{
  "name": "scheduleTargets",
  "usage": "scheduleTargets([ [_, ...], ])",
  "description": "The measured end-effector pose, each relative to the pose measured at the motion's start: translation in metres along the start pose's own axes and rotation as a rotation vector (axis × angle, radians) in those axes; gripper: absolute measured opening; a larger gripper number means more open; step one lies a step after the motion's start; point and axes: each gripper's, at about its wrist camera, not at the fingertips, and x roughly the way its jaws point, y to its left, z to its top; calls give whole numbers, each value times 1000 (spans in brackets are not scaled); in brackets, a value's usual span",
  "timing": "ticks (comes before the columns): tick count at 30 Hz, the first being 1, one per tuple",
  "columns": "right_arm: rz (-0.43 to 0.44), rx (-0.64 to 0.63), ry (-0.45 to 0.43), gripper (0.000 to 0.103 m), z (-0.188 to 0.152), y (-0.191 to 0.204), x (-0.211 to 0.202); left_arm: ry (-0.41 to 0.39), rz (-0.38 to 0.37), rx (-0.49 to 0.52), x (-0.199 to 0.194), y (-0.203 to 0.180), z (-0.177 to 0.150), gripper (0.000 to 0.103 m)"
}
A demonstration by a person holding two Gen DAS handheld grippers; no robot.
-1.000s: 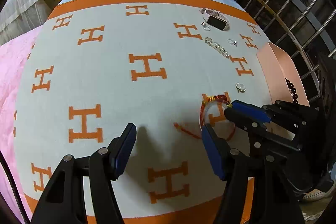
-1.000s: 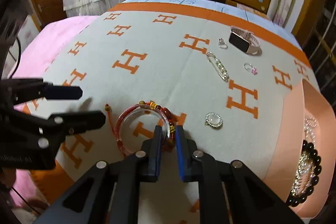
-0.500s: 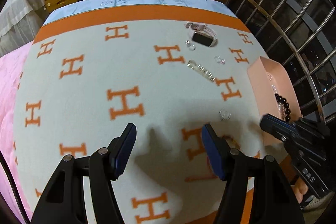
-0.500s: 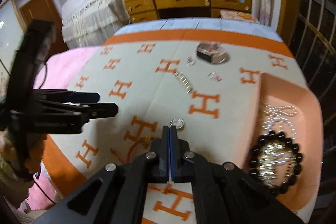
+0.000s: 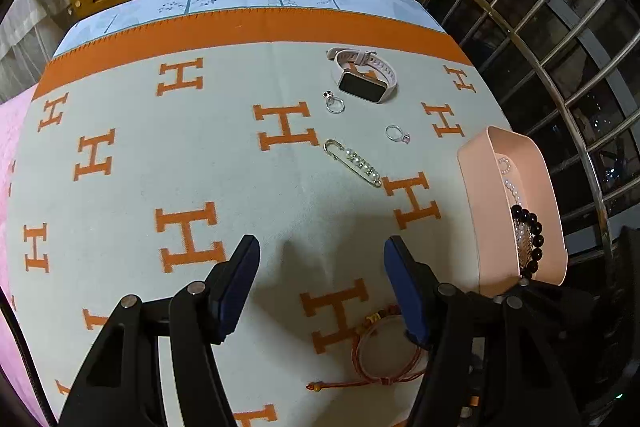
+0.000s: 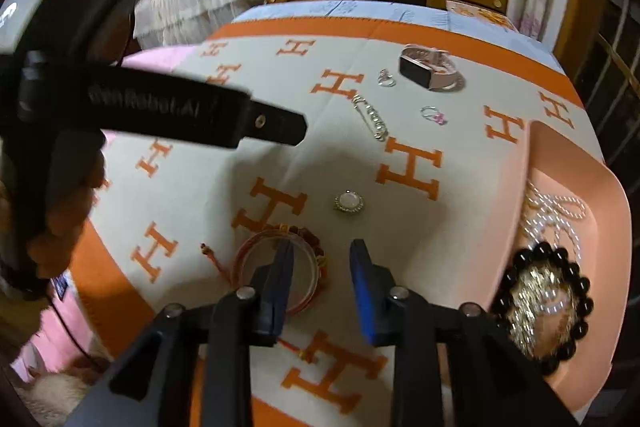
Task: Organize jewelry
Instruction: 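Reach the right tool to the red string bracelet and close on it, then carry the red bracelet toward the tray with the right tool while the left tool grasps the pearl safety pin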
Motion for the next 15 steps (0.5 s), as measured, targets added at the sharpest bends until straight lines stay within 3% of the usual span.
scheduleTargets([
  [3,-29,-59,55,30,0,6,14,5,5,-9,1,4,2,63],
  [5,-78,-139,41,27,-2,16,15,13,4,-18,3,7,3,63],
  [6,-90,-172,35,12,-3,21,15,16,4,-23,4,8,4,63],
  [7,-88,-178,37,11,-4,22,14,20,2,-29,5,9,6,63],
  [11,-50,-125,22,10,-5,13,8,27,-11,-57,9,11,14,63],
  [15,-2,-49,-48,10,-9,-3,-15,53,-46,-103,16,6,27,63],
])
